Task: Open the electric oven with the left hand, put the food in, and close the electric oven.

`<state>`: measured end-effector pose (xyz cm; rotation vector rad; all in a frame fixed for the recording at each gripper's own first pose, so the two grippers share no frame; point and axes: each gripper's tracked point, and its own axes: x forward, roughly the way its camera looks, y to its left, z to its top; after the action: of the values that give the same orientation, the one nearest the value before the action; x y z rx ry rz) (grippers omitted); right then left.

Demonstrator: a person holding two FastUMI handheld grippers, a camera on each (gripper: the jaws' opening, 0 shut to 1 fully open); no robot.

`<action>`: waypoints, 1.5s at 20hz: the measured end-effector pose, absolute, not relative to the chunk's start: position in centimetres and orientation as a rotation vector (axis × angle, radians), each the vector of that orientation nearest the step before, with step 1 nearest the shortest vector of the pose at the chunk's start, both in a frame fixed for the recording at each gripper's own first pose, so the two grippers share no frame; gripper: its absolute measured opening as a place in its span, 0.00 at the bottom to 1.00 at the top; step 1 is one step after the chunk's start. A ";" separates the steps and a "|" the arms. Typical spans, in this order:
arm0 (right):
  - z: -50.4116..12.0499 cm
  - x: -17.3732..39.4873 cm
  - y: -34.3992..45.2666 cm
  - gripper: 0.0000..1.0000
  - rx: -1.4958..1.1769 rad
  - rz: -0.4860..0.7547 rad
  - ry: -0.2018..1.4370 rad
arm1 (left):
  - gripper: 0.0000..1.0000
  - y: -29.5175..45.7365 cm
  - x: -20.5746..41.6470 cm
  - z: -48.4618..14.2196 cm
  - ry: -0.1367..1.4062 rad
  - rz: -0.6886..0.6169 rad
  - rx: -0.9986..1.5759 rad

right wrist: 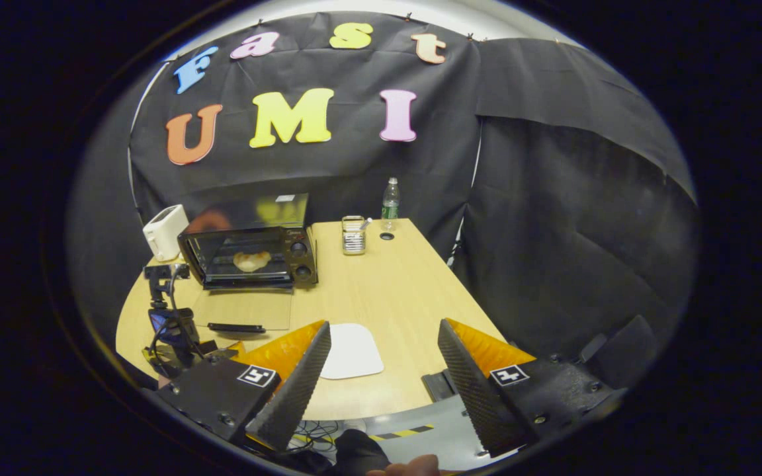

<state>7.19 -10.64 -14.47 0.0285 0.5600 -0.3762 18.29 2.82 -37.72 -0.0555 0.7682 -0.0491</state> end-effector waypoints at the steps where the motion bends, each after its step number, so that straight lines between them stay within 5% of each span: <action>1: -14.5 7.5 -10.8 1.00 0.037 -0.378 0.561 | 0.94 3.1 18.5 -38.2 0.782 -0.036 -0.048; 5: -14.5 7.8 -10.9 1.00 0.062 -0.381 0.562 | 1.00 3.1 19.3 -39.1 0.807 -0.033 -0.018; 11: -13.6 8.3 -10.6 1.00 0.067 -0.373 0.538 | 0.94 2.7 20.5 -38.2 0.785 -0.070 0.064; 12: -13.3 8.4 -10.4 1.00 0.059 -0.369 0.527 | 0.83 2.7 20.5 -37.8 0.779 -0.073 0.065; 13: -12.9 8.5 -10.2 1.00 0.054 -0.366 0.517 | 0.94 2.6 20.6 -36.9 0.761 -0.077 0.056; 14: -12.8 8.5 -9.9 1.00 0.052 -0.359 0.506 | 0.95 2.5 20.7 -35.8 0.743 -0.083 0.051; 23: -10.6 8.5 -6.1 1.00 0.066 -0.308 0.417 | 0.98 2.6 27.3 -20.4 0.395 -0.126 0.049; 30: -4.3 8.9 -2.5 1.00 0.015 -0.277 0.227 | 0.94 6.1 21.3 -4.9 0.133 -0.182 -0.007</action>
<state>8.94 -2.49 -4.30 0.0146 0.2273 -0.2768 21.35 6.10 -4.90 -0.0073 0.1330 -0.1816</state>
